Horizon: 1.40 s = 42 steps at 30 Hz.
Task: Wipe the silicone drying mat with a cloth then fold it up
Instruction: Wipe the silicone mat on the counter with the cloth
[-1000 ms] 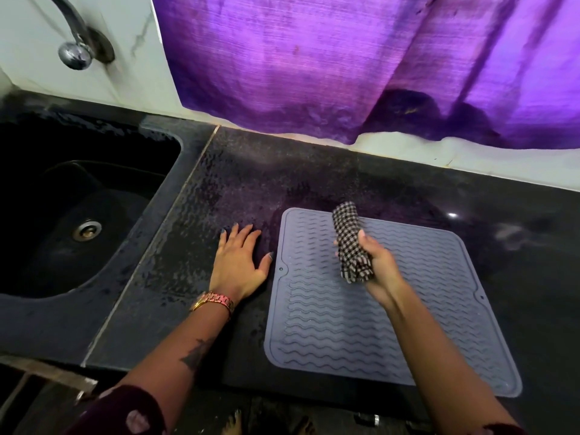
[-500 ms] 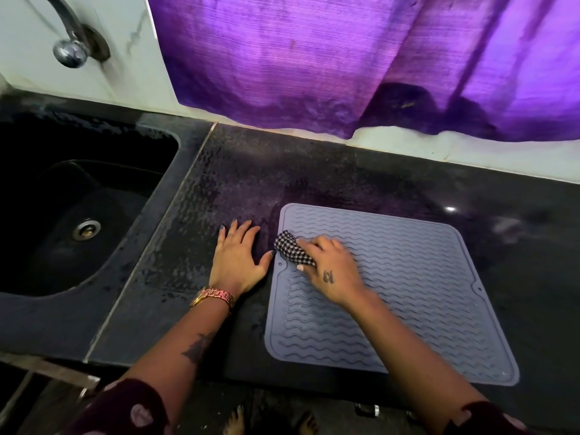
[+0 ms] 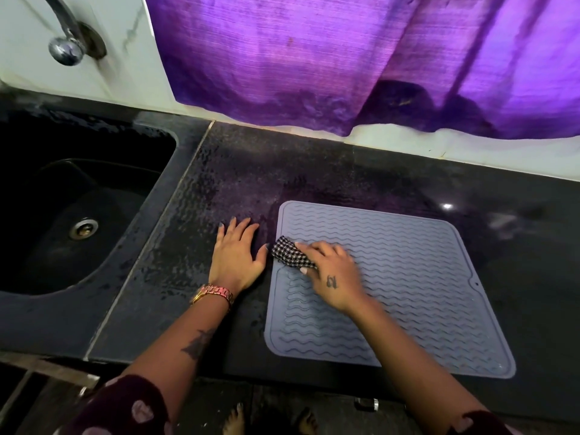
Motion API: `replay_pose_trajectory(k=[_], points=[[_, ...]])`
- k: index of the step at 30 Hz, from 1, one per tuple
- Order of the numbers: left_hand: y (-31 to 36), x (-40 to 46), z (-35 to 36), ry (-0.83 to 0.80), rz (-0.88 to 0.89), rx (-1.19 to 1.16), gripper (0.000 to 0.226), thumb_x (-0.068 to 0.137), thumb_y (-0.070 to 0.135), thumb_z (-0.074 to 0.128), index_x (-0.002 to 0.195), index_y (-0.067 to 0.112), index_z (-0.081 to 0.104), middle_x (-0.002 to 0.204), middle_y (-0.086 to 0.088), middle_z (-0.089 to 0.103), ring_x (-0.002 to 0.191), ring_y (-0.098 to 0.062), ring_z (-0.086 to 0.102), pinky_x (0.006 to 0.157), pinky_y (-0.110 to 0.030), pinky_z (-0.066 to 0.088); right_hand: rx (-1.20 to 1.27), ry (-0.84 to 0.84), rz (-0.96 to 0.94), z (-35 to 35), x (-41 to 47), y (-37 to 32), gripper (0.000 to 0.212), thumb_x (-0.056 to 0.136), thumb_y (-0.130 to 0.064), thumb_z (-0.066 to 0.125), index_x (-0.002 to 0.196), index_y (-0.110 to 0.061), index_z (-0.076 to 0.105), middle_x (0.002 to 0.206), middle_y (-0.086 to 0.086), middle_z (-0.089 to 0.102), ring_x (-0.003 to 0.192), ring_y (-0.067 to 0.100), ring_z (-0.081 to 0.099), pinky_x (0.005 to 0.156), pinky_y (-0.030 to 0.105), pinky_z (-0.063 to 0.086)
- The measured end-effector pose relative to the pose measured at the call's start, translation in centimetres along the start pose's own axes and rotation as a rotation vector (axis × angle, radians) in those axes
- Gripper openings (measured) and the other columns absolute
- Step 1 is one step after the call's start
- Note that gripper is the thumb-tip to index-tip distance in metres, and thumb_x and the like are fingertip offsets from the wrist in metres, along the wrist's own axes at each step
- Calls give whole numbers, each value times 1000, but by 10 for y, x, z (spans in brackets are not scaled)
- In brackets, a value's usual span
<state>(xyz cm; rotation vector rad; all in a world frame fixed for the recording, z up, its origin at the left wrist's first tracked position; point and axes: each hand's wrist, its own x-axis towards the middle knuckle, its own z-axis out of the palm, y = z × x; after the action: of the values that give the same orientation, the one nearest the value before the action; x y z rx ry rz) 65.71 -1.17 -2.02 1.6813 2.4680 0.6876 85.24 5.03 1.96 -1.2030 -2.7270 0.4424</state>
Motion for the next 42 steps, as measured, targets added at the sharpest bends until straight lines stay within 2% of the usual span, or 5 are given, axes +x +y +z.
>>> replay_pose_trajectory(k=[13,16,28,37,42], points=[[1,-1,-2,-8,-12,-27,52,93,40,45,139,15,43,151,-6,34,144,-25,17,119,-39,1,188,-194,-139,-10,-26,1,50,88,-25,59,134,-39,45,129,-12,51,116,11,42,98,30,31],[0,-1,-2,-13,-12,-21,54,93,43,45,139,15,42,151,-6,33,144,-25,16,119,-39,1,349,-22,0,-13,-19,3,48,91,-23,57,137,-31,44,127,-6,55,114,15,47,95,29,37],[0,0,0,-12,-5,-6,62,88,54,46,138,17,43,151,-4,34,144,-24,16,120,-39,0,-60,-44,-119,6,-41,-11,48,91,-31,52,137,-41,39,128,-13,48,107,14,40,88,30,30],[-2,-1,1,-17,4,-2,68,85,60,39,137,17,45,150,-6,36,144,-26,18,120,-41,3,345,-95,41,-20,-39,6,41,92,-29,54,131,-37,46,123,-2,59,108,17,51,86,31,40],[-2,0,2,-8,4,-9,62,88,56,44,136,17,45,150,-6,36,143,-27,19,119,-42,3,-12,-97,-47,-9,-30,-13,48,95,-40,43,141,-41,30,137,-8,47,117,16,41,98,34,34]])
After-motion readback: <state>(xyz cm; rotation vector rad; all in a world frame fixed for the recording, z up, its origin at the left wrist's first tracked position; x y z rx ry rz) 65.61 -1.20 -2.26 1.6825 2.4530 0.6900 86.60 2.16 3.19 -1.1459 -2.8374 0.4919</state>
